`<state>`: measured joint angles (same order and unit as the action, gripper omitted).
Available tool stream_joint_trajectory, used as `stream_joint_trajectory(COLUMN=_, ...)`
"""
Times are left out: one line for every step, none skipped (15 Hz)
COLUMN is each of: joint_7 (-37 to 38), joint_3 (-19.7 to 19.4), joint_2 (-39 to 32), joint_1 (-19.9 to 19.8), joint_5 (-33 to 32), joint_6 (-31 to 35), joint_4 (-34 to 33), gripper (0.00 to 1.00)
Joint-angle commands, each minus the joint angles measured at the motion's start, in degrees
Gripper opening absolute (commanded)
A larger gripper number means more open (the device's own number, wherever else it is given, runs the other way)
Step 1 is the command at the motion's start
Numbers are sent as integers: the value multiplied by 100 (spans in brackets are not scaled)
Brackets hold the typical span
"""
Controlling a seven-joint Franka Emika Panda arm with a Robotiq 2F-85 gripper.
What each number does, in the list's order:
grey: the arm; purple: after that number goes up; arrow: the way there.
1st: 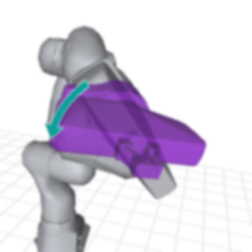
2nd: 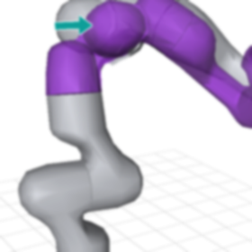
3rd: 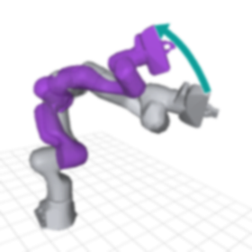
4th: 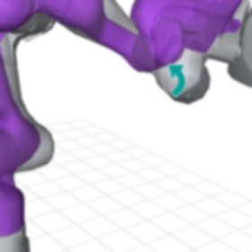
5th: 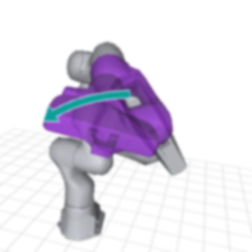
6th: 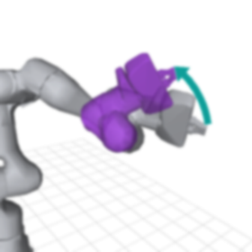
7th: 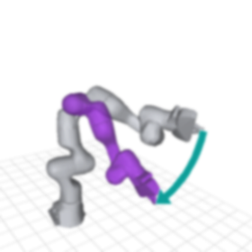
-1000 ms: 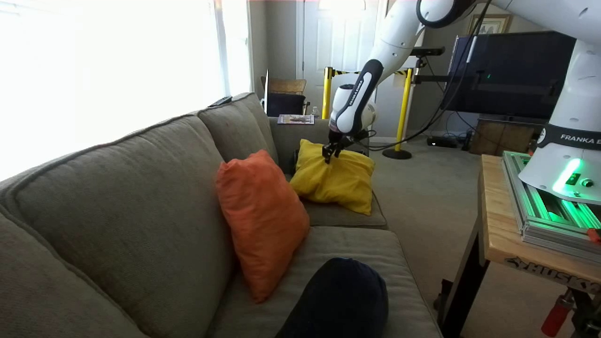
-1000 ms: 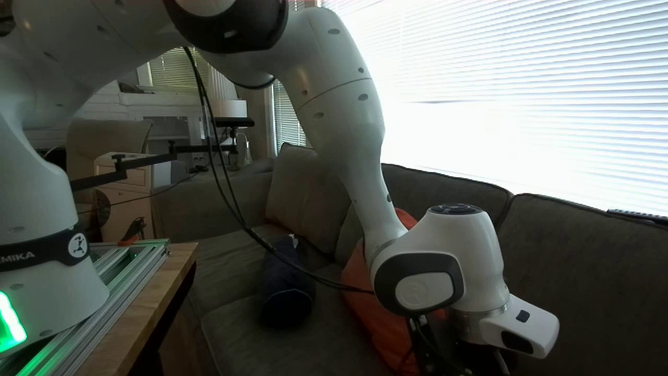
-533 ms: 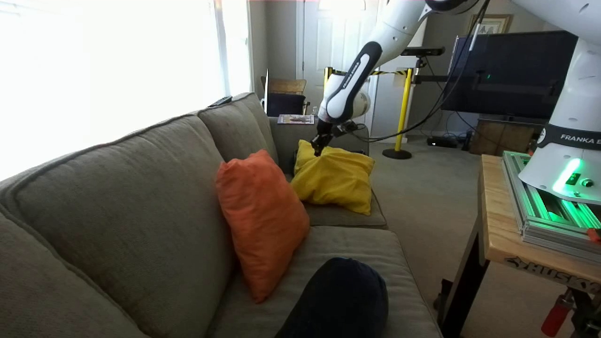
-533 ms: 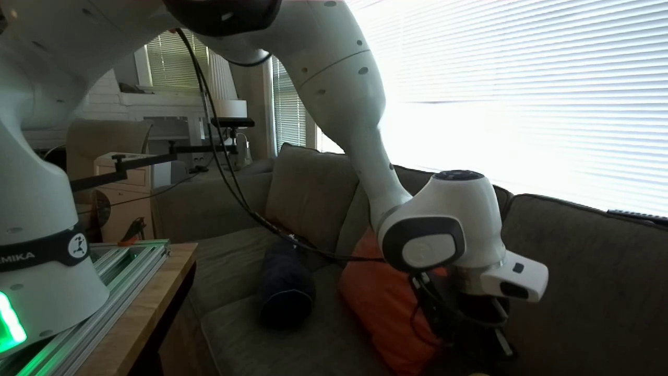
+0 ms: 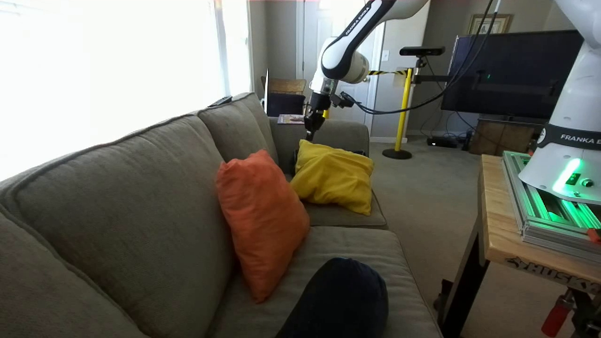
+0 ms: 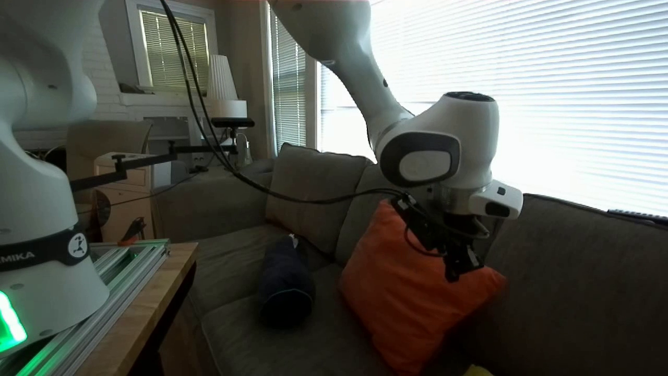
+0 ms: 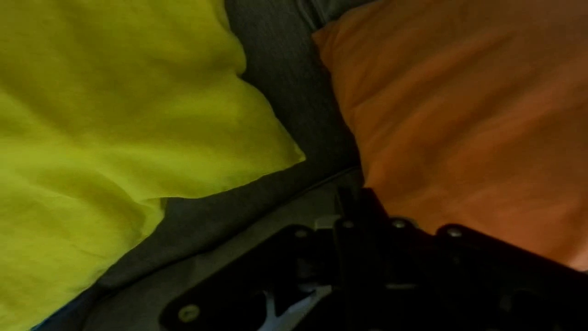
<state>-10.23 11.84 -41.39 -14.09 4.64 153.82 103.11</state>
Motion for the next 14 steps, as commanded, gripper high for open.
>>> stream_joint_trajectory(joint_7=508, joint_3=-1145, joint_2=26, joint_1=634, joint_5=-420, joint_6=153, joint_4=110, gripper=39)
stream_joint_trajectory(joint_7=575, joint_3=-1410, joint_2=-87, joint_1=746, joint_5=-546, joint_6=293, joint_4=68, gripper=45)
stream_joint_trajectory(joint_7=653, joint_3=-1667, joint_2=-221, joint_1=865, joint_5=-675, joint_6=441, joint_4=18, gripper=53)
stream_joint_trajectory(joint_7=709, joint_3=-1878, joint_2=-338, joint_1=952, joint_5=-777, joint_6=553, joint_4=-38, gripper=59)
stream_joint_trajectory(joint_7=784, joint_3=-2058, joint_2=-508, joint_1=1033, joint_5=-860, joint_6=682, joint_4=-109, gripper=67)
stream_joint_trajectory(joint_7=828, joint_3=-2156, joint_2=-608, joint_1=1065, joint_5=-878, joint_6=727, joint_4=-136, gripper=73)
stream_joint_trajectory(joint_7=889, joint_3=-2248, joint_2=-774, joint_1=1104, joint_5=-889, joint_6=795, joint_4=-199, gripper=80)
stream_joint_trajectory(joint_7=932, joint_3=-2281, joint_2=-914, joint_1=1113, joint_5=-869, joint_6=852, joint_4=-240, gripper=88)
stream_joint_trajectory(joint_7=995, joint_3=-2310, joint_2=-1080, joint_1=1134, joint_5=-837, joint_6=982, joint_4=-286, gripper=94)
stream_joint_trajectory(joint_7=991, joint_3=-2254, joint_2=-1252, joint_1=1081, joint_5=-771, joint_6=1123, joint_4=-352, gripper=99)
stream_joint_trajectory(joint_7=1056, joint_3=-2277, joint_2=-1443, joint_1=1103, joint_5=-751, joint_6=1260, joint_4=-428, gripper=100)
stream_joint_trajectory(joint_7=1089, joint_3=-2266, joint_2=-1577, joint_1=1098, joint_5=-726, joint_6=1408, joint_4=-478, gripper=100)
stream_joint_trajectory(joint_7=1160, joint_3=-2286, joint_2=-1745, joint_1=1114, joint_5=-696, joint_6=1622, joint_4=-557, gripper=100)
stream_joint_trajectory(joint_7=1246, joint_3=-2320, joint_2=-1902, joint_1=1132, joint_5=-654, joint_6=1901, joint_4=-641, gripper=100)
